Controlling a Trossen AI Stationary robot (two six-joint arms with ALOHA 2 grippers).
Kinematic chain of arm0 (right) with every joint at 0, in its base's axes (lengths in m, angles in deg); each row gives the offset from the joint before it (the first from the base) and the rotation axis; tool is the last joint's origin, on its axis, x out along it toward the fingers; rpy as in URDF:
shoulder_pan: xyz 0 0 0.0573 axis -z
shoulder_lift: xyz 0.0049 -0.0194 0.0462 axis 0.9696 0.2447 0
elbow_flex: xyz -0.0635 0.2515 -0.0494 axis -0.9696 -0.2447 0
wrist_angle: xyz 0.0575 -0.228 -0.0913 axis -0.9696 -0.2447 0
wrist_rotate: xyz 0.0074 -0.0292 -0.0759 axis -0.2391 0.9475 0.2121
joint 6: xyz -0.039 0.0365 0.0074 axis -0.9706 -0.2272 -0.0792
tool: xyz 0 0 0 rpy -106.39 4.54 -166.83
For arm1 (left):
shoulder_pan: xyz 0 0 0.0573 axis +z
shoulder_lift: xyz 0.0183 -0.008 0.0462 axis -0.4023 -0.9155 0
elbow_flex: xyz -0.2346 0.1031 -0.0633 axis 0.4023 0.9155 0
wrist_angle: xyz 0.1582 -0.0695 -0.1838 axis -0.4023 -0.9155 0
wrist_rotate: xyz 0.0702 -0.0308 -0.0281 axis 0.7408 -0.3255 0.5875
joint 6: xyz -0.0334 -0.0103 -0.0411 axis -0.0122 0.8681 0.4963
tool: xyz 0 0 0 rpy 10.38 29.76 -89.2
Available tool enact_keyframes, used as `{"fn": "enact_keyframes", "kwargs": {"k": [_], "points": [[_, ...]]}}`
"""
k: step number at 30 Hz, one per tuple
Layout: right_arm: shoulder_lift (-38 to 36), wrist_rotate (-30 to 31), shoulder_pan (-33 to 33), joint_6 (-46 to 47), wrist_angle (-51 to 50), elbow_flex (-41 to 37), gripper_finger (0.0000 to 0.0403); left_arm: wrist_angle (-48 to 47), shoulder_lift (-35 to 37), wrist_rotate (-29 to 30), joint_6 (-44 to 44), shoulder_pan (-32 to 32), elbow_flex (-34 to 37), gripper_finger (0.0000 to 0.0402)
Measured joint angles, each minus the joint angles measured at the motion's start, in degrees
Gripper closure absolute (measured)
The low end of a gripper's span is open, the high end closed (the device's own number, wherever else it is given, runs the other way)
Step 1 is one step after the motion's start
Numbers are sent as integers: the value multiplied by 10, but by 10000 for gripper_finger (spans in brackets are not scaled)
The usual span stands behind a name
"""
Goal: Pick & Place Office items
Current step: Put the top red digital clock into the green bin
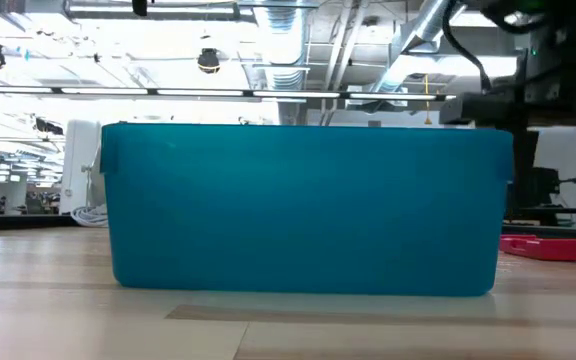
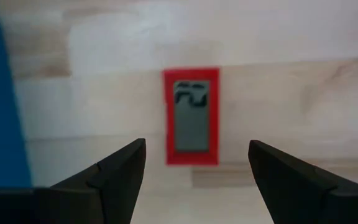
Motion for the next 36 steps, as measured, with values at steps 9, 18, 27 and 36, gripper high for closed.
{"fn": "enact_keyframes", "kwargs": {"k": [9,18,27,36], "points": [[-1,-10,3,-10,69,-43,126,3,0,-4,2,0,0,167],[8,-17,15,-32,75,-46,126,3,0,-4,2,0,0,167],[34,-40,27,-57,90,-44,126,18,0,-4,2,0,0,170],[56,-54,26,-55,87,-34,153,25,0,-4,2,0,0,170]]}}
